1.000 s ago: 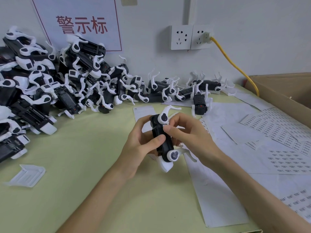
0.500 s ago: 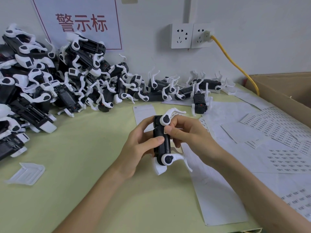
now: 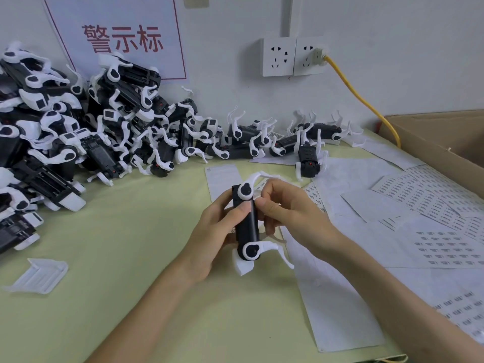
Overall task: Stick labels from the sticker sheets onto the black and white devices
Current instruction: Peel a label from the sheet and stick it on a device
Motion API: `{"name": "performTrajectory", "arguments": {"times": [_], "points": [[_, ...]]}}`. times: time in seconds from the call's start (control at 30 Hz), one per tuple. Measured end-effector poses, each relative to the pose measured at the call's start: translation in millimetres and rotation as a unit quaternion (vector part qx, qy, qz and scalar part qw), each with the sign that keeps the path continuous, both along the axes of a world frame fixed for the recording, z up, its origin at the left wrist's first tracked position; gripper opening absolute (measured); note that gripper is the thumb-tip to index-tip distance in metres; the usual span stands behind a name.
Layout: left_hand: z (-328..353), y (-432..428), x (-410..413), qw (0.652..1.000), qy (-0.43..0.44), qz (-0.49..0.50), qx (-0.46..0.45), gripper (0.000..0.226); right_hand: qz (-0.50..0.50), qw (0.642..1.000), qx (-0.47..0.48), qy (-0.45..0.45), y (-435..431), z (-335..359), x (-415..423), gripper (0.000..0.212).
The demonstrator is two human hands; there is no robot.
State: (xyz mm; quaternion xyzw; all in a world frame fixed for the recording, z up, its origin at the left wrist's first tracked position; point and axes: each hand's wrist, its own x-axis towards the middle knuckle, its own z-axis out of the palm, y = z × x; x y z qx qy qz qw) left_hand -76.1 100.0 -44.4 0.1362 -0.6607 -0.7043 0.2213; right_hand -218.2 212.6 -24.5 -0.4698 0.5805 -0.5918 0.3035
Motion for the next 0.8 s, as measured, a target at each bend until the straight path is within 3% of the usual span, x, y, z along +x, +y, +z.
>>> {"name": "performTrajectory", "arguments": {"times": [0.1, 0.3, 0.43, 0.63, 0.8], "points": [[-0.2, 0.3, -2.9, 0.998, -0.015, 0.068, 0.003, 0.029, 0.025, 0.999, 0.003, -0.022, 0.6, 0.8, 3.3, 0.018], [5.8, 0.8, -0.2, 0.997, -0.013, 0.074, 0.030, 0.021, 0.049, 0.999, -0.008, -0.022, 2.3, 3.8, 2.6, 0.019], [5.8, 3.0, -1.1, 0.996, -0.041, 0.068, 0.029, 0.037, 0.046, 0.998, -0.020, -0.027, 3.1, 4.6, 0.9, 0.019], [13.0, 4.8, -0.8, 0.980, -0.116, 0.044, 0.157, 0.034, 0.050, 0.998, -0.014, -0.037, 2.5, 3.4, -0.4, 0.020], [12.1, 2.4, -1.5, 0.977, -0.113, 0.041, 0.174, 0.041, 0.052, 0.997, -0.013, -0.048, 2.2, 3.3, -0.7, 0.017]]}}
